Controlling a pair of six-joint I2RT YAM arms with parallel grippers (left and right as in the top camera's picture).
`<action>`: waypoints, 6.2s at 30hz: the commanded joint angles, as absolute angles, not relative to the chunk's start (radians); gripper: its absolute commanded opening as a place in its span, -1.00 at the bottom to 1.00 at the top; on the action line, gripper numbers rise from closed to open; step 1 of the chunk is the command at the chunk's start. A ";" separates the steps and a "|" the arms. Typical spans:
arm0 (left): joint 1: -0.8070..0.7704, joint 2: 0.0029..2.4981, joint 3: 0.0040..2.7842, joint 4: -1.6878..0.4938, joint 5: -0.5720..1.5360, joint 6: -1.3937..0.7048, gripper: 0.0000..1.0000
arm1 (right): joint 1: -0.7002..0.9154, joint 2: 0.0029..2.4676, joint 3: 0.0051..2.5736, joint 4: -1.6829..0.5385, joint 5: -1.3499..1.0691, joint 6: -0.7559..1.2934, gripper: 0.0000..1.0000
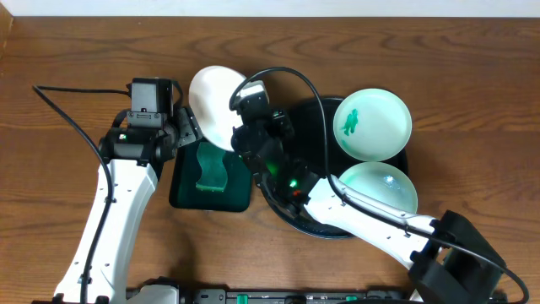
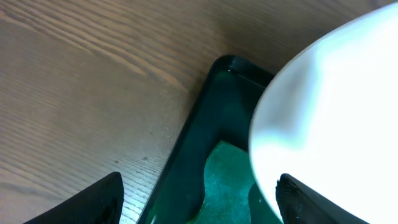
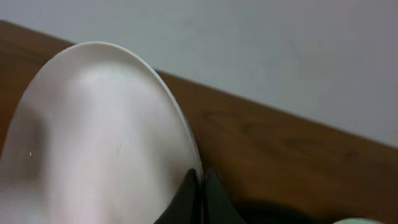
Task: Clean dirty plates on tray and stack at the side
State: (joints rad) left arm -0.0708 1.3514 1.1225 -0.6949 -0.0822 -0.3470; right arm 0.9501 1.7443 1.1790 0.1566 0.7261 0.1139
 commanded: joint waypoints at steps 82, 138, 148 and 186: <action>-0.068 1.352 1.132 -0.695 -0.098 -0.352 0.57 | -0.496 1.433 1.148 -0.725 0.146 0.528 -0.97; -0.068 1.352 1.132 -0.695 -0.098 -0.353 0.57 | -0.202 1.472 1.171 -1.014 -0.102 0.288 0.24; -0.068 1.352 1.132 -0.695 -0.098 -0.353 0.57 | -0.035 1.472 1.068 -1.180 -0.036 0.286 0.22; -0.068 1.352 1.132 -0.695 -0.098 -0.353 0.57 | 0.028 1.472 0.786 -0.929 -0.312 0.353 -0.97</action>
State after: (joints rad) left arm -0.0708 1.3514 1.1225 -0.6949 -0.0826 -0.3470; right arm 0.0193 1.4658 0.7834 -0.9482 -0.1627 0.3943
